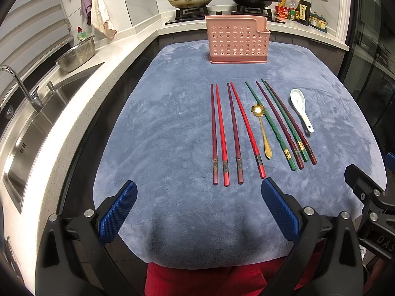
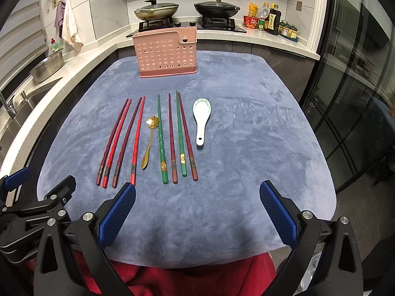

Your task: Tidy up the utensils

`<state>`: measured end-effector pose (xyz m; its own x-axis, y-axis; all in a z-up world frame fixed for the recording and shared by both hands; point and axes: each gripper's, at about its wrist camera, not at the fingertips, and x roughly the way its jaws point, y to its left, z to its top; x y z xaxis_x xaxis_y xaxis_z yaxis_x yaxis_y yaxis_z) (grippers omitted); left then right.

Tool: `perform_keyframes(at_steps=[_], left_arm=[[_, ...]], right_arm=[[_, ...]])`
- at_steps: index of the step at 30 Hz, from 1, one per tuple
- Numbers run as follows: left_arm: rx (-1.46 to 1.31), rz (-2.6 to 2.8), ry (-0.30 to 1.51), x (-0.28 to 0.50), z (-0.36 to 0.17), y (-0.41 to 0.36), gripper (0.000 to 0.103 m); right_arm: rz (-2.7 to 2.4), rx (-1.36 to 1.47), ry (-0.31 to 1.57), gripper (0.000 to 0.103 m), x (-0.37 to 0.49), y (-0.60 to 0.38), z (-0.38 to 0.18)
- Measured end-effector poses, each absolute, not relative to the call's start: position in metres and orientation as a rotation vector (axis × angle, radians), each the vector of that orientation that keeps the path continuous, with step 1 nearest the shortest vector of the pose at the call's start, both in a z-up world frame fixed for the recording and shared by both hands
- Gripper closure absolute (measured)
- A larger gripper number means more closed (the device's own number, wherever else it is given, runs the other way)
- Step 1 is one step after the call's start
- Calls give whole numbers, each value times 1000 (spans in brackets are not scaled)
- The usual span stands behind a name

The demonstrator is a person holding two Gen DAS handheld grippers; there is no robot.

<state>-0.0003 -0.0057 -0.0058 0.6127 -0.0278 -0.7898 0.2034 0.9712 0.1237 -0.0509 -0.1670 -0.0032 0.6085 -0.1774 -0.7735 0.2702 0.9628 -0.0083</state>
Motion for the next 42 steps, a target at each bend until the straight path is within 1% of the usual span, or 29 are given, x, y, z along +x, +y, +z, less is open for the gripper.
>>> perform_keyframes(at_steps=[14, 20, 26, 29, 31, 36, 42], left_arm=[[190, -145, 916, 1, -7, -4, 7], [76, -134, 987, 24, -25, 15, 7], [103, -110, 999, 42, -45, 17, 8], [114, -112, 1025, 53, -58, 17, 13], [113, -115, 1050, 60, -67, 16, 19], [117, -113, 1092, 75, -87, 15, 25], [114, -135, 1108, 82, -96, 15, 25]], right_arm=[[-261, 118, 883, 7, -51, -167, -3], [-276, 155, 898, 7, -45, -177, -11], [-291, 165, 918, 7, -34, -186, -24], [-294, 170, 935, 7, -28, -189, -32], [-294, 173, 946, 7, -24, -191, -37], [-299, 175, 969, 7, -11, -196, -46], [-293, 173, 987, 7, 5, -197, -55]])
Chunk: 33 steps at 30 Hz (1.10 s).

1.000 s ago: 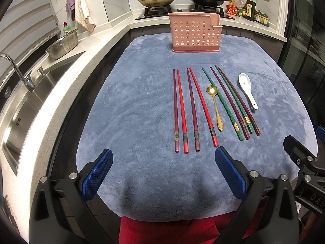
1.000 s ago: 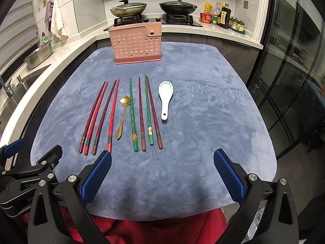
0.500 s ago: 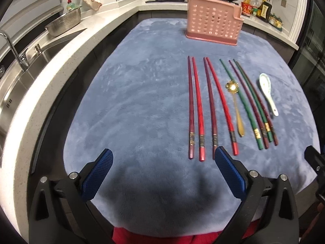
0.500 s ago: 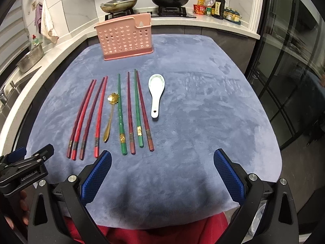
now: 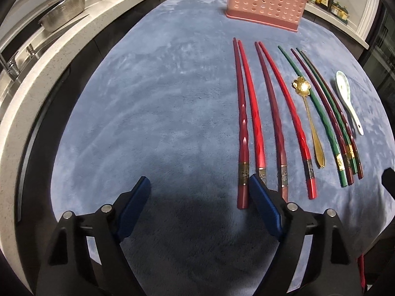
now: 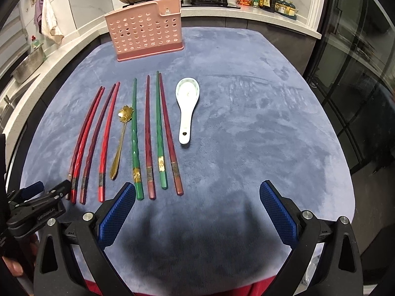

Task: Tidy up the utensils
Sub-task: 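Grasp a dark red chopstick with the left tool while the right tool grasps the white spoon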

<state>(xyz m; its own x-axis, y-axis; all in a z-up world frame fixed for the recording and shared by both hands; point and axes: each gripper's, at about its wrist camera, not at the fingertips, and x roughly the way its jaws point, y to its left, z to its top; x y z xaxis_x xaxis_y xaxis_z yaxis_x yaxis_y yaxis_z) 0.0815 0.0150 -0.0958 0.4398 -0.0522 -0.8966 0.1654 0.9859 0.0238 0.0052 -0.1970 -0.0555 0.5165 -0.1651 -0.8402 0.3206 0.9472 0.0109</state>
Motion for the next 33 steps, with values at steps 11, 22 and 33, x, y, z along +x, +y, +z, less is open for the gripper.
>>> perform_keyframes(at_steps=[11, 22, 33], left_arm=[[98, -170, 1096, 84, -97, 12, 47], [117, -172, 1088, 90, -95, 2, 78], [120, -156, 1083, 90, -96, 0, 78]], right_arm=[[-270, 181, 993, 16, 34, -205, -62], [-219, 271, 1015, 64, 77, -226, -75], [-175, 350, 1040, 88, 97, -235, -94]])
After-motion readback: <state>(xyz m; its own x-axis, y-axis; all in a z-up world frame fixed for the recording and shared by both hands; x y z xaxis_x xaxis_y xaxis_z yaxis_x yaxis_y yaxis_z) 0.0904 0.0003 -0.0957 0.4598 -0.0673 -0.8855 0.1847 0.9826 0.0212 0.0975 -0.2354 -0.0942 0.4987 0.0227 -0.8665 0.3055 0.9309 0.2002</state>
